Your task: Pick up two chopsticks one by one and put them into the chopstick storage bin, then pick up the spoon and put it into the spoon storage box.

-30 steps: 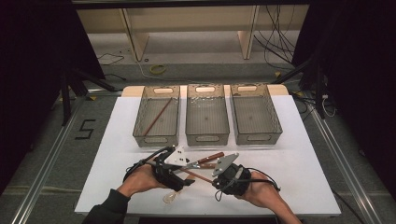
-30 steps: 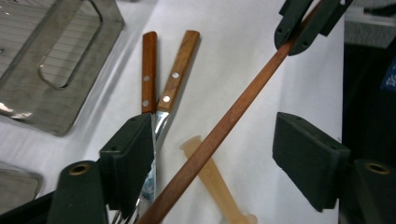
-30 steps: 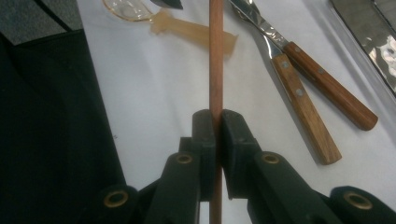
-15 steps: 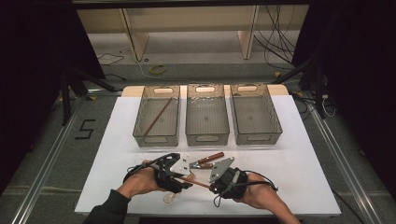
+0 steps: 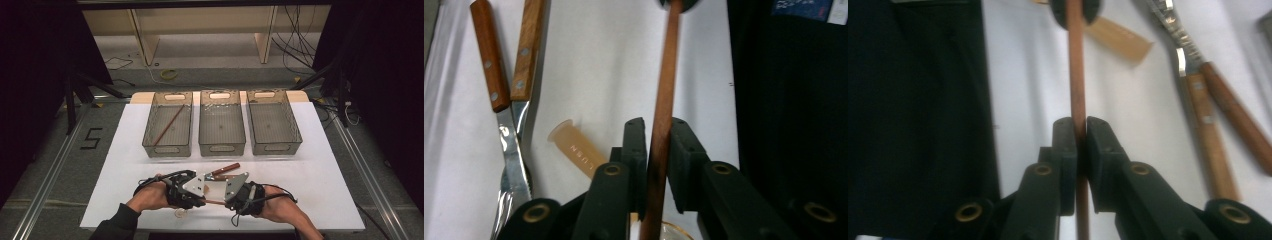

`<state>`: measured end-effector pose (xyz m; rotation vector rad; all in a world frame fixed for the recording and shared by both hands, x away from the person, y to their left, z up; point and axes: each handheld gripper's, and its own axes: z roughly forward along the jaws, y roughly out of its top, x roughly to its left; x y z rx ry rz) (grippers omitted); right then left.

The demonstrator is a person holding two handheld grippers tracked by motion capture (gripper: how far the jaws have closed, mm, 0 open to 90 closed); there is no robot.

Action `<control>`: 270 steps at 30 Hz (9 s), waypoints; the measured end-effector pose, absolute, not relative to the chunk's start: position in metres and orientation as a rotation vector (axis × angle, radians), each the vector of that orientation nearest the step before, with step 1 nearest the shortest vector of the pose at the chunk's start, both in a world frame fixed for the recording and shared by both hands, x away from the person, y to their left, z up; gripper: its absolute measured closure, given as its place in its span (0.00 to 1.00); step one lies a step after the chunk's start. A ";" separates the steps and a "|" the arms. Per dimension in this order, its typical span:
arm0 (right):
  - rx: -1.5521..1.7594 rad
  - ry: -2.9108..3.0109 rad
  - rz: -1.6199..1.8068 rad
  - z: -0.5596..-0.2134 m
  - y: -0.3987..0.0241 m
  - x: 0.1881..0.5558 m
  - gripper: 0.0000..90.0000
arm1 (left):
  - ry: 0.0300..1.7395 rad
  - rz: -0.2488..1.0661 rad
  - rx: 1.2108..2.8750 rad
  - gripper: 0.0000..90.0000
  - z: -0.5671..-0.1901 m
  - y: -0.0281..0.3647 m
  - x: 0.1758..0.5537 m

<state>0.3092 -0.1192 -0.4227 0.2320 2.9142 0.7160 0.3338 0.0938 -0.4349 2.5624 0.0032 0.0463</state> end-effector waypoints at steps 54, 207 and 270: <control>0.806 2.665 1.146 -0.429 -0.190 0.328 0.43 | 0.987 0.328 2.090 0.92 -0.393 0.200 0.457; 0.902 2.629 1.198 -0.438 -0.199 0.326 0.36 | 0.888 0.020 2.436 0.36 -0.463 0.107 0.352; 0.894 2.633 1.179 -0.439 -0.198 0.327 0.37 | 0.785 0.119 2.393 0.84 -0.446 0.121 0.366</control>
